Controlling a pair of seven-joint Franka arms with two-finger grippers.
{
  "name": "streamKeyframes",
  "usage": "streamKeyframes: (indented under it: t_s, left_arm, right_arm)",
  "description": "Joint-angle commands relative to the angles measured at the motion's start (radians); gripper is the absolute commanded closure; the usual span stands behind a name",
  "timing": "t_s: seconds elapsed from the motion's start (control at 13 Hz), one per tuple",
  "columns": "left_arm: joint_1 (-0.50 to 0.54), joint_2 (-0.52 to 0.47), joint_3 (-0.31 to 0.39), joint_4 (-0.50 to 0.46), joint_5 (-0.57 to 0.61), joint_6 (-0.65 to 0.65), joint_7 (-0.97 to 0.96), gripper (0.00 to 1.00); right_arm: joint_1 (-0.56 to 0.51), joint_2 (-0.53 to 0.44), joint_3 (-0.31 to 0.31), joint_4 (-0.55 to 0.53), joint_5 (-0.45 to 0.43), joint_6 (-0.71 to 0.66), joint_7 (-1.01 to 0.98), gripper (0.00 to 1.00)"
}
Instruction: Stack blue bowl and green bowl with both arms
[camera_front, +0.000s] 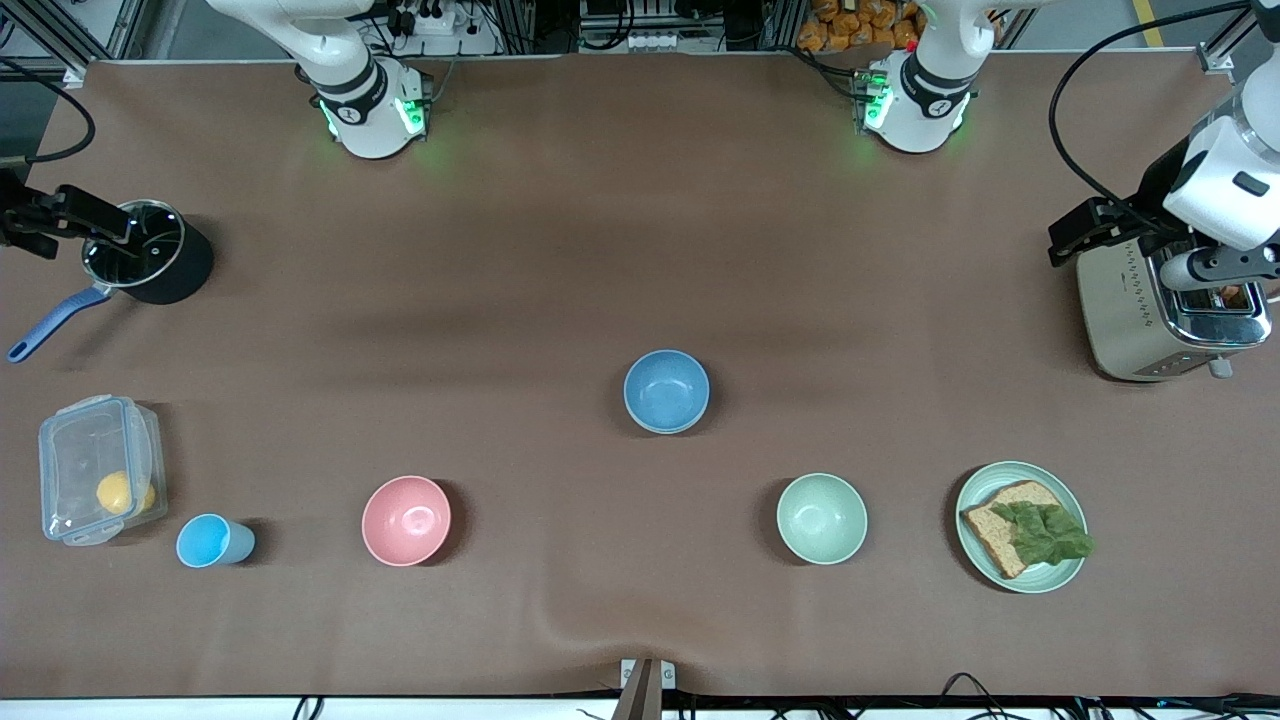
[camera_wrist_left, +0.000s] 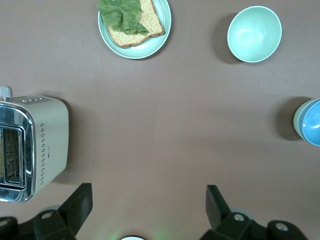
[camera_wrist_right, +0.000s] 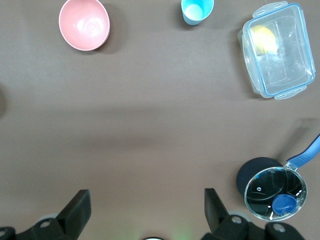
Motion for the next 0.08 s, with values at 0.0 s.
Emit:
streamKeyframes:
  t_s: [0.0]
  left_arm:
    - [0.004, 0.004, 0.005, 0.052, -0.018, -0.046, 0.015, 0.0]
  right_arm:
    - [-0.021, 0.008, 0.027, 0.028, -0.027, -0.016, -0.018, 0.0]
